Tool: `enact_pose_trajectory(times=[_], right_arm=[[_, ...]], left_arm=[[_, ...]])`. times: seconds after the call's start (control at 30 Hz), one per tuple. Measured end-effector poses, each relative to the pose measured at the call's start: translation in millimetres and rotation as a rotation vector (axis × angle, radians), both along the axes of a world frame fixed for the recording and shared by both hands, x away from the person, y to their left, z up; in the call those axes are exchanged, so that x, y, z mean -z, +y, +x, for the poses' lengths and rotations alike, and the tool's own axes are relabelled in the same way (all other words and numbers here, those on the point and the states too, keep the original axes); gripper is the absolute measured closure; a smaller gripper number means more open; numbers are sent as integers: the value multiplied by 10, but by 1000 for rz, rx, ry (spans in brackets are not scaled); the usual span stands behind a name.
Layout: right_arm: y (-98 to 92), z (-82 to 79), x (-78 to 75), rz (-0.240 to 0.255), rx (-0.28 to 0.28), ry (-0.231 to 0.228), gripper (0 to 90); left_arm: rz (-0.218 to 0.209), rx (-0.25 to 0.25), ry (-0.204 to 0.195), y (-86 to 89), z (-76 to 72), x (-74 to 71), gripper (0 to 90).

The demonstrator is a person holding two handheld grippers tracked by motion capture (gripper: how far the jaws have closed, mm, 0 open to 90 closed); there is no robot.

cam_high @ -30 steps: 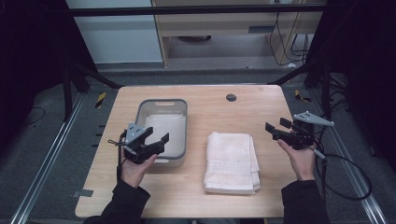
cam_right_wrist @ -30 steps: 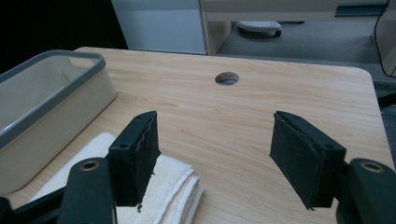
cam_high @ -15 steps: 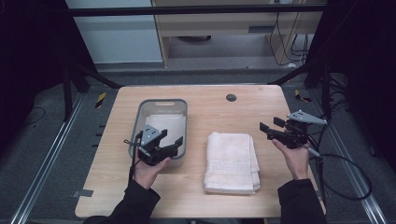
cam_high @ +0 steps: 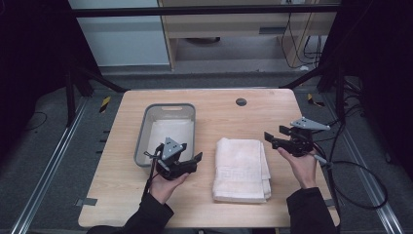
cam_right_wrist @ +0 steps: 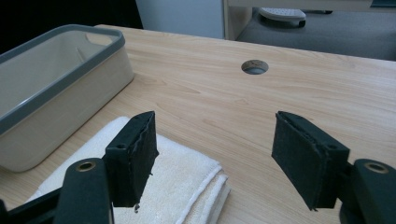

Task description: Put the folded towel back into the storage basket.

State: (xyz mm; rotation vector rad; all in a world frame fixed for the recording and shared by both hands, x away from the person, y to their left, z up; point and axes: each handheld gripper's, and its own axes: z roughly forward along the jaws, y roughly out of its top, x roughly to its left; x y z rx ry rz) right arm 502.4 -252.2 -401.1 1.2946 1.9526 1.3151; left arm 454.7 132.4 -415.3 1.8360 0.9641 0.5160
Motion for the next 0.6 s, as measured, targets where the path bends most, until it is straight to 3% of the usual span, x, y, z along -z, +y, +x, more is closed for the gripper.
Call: enact_pose_trajectory(times=[0.33,0.6], right_arm=[[3,16,95,15,1,27,300],[77,49,216,-12,-18,60,293]], left_arm=[[16,48,19,-157,-73,84,340],[33,76,32,-240,-127,134,344]])
